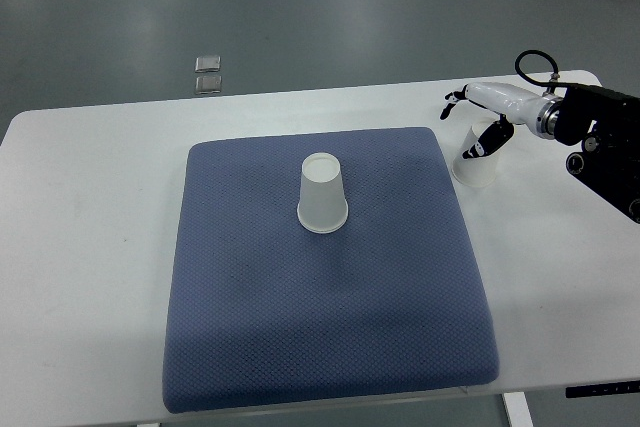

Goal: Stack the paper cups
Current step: 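Lower the right hand around the standing white paper cup and close fingers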

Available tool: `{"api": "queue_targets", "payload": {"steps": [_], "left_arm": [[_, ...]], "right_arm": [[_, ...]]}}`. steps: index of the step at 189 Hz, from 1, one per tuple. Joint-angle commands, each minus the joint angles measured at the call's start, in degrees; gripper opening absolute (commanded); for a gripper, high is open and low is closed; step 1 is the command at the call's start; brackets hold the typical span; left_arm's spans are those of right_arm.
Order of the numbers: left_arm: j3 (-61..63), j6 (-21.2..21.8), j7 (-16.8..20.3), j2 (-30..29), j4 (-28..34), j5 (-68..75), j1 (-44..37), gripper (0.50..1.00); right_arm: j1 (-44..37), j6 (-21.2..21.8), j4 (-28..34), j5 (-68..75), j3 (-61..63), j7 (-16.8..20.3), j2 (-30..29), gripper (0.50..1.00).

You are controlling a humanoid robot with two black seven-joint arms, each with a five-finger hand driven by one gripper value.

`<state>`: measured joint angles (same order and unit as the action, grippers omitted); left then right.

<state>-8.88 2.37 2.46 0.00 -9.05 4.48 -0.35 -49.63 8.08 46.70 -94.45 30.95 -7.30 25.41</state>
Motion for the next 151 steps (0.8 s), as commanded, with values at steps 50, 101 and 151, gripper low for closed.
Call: {"api": "queue_targets", "payload": {"steps": [50,101,151], "left_arm": [[0.00,0.00,0.00,0.00,0.00,0.00,0.00,1.000],[0.00,0.00,0.00,0.00,0.00,0.00,0.00,1.000],[0.00,0.00,0.00,0.00,0.00,0.00,0.00,1.000]], "right_arm": [[-1.26,-1.31,-3.90,-6.01,-3.44,-0.09,-0.45,0.915],[-1.17,-2.89,-6.44,-10.58,-3.79,-0.09,-1.76,0.913],[-1.26,-4.21,-6.97,-11.37,-4.67,-0.09,-1.85,0.889]]}}
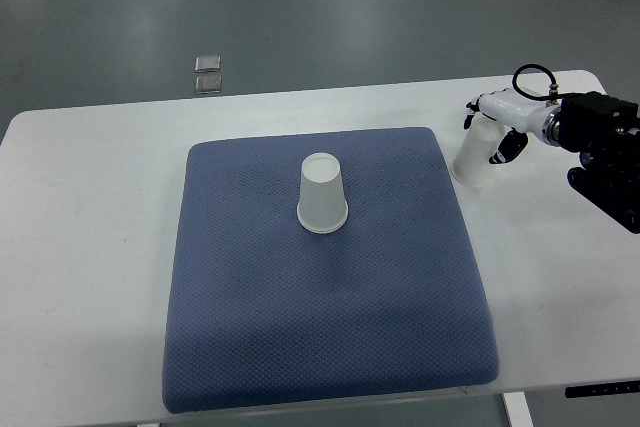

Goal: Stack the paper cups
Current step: 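Lower the right hand around the standing white paper cup and close fingers, then lift the grasped cup with the right hand toward the centre cup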

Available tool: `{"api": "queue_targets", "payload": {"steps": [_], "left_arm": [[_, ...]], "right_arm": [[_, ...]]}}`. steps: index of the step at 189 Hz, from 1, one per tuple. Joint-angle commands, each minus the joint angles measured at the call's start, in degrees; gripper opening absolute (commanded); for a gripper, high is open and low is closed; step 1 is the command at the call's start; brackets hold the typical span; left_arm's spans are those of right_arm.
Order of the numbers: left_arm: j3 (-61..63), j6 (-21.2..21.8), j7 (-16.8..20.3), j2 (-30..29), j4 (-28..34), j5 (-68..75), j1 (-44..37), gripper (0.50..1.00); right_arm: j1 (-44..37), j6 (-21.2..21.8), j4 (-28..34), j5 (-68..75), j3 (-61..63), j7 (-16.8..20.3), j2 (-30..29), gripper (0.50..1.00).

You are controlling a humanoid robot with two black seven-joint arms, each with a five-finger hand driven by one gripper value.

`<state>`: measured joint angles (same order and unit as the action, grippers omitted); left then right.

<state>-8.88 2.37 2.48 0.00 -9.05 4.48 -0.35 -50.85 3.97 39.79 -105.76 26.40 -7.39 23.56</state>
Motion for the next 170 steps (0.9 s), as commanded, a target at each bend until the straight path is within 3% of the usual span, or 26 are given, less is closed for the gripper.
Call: {"api": "queue_targets", "payload": {"steps": [1,56,73,107,146,170], "left_arm": [[0.00,0.00,0.07,0.00,0.00,0.00,0.00,1.000],[0.00,0.00,-0.02,0.00,0.00,0.00,0.00,1.000],[0.00,0.00,-0.02,0.00,0.00,0.00,0.00,1.000],[0.00,0.00,-0.02,0.00,0.00,0.00,0.00,1.000],[0.00,0.00,-0.02,0.00,0.00,0.00,0.00,1.000],[0.00,0.00,-0.02,0.00,0.00,0.00,0.00,1.000]], "right_arm": [[-0.04,-0.10,-0.07,-0.06,-0.12,0.01,0.00,0.887],[-0.04,-0.54,-1.21,-0.06,-1.70,0.01,0.08,0.744],[-0.04,-0.63,-1.30,-0.06,-1.70,0.01,0.26,0.633],[-0.13,-2.04,-1.21,0.03,-1.62,0.09,0.79,0.543],[-2.24,-2.04,0.11,1.08,-0.91,0.01,1.75,0.529],[-4.87,-1.69,4.76,2.04,-0.30,-0.26,3.69,0.531]]}}
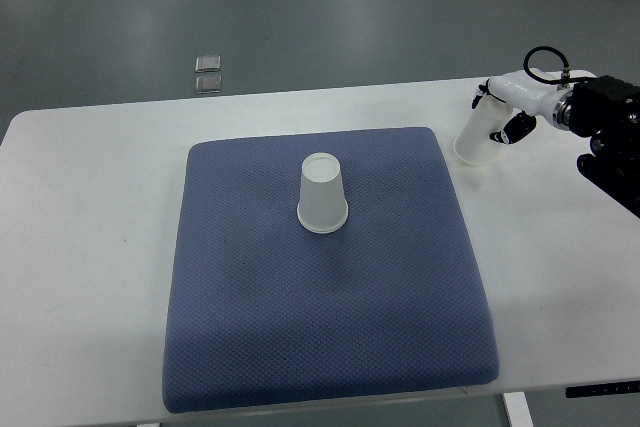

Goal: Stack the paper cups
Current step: 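Lift the grasped cup with the right hand toward the centre cup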

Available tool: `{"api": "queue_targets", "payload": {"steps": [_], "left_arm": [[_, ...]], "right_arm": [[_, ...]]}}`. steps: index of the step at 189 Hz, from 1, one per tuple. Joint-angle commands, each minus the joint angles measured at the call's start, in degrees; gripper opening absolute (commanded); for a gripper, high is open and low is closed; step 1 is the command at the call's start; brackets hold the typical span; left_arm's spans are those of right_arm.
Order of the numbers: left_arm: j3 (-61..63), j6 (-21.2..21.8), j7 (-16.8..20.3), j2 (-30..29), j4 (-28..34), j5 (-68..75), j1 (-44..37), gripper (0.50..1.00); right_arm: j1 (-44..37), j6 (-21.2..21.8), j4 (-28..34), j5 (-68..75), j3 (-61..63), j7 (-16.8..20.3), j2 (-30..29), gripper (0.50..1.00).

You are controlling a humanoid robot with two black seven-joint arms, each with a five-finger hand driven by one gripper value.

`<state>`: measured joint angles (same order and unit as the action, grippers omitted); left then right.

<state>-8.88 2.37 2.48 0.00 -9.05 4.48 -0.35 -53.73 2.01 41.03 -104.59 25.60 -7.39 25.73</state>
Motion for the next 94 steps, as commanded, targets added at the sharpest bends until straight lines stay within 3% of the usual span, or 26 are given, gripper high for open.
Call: {"api": "queue_targets", "payload": {"steps": [1,94], "left_arm": [[0.00,0.00,-0.02,0.00,0.00,0.00,0.00,1.000],[0.00,0.00,-0.02,0.00,0.00,0.00,0.00,1.000]], "right_arm": [[-2.00,0.27,3.53,0.88,0.50,-0.26,1.51,0.531],[-8.94,5.19,28.14,15.38,0.50,-0.35,5.99,0.529]]}}
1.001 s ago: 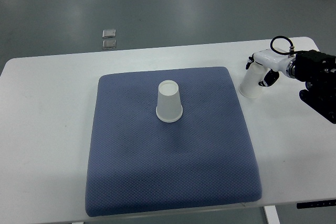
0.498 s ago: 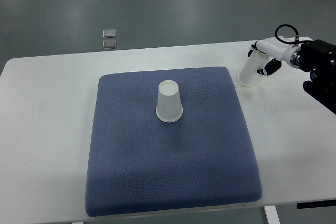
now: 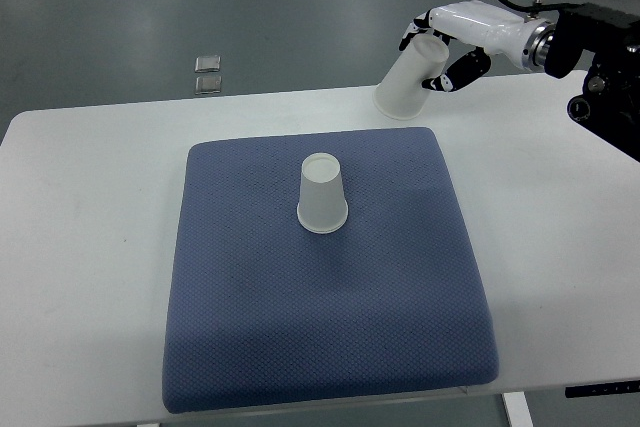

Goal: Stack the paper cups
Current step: 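Lift the grasped cup with the right hand toward the centre cup, then lower the held cup onto the upside-down cup on the pad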

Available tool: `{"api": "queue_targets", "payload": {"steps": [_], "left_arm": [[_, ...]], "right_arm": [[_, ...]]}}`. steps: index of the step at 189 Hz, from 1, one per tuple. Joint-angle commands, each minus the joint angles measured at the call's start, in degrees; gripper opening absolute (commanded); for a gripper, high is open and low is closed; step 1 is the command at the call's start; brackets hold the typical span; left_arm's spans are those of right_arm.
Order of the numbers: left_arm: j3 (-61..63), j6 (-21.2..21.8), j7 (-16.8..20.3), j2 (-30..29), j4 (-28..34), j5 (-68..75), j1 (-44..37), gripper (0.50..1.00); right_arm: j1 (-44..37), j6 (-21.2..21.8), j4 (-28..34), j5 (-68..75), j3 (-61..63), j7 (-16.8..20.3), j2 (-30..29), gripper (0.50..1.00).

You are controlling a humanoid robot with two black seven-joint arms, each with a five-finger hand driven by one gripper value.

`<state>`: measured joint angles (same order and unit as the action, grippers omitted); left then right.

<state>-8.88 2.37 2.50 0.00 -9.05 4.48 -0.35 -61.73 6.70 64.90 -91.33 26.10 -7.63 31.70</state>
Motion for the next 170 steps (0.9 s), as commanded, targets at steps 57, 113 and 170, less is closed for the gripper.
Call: {"api": "queue_targets", "payload": {"steps": [57,113,170], "left_arm": [[0.00,0.00,-0.04,0.00,0.00,0.00,0.00,1.000],[0.00,0.00,0.05,0.00,0.00,0.00,0.00,1.000],[0.00,0.00,-0.04,0.00,0.00,0.00,0.00,1.000]], "right_arm": [[-2.96,11.32,12.09,2.65,1.67,0.25,-0.68,0.533],[-2.87,12.02,11.92,-4.91,1.23,1.13,-3.31,0.535],[-1.82,12.11,11.92,-7.54,0.62,1.83,-4.37,0.537]]}}
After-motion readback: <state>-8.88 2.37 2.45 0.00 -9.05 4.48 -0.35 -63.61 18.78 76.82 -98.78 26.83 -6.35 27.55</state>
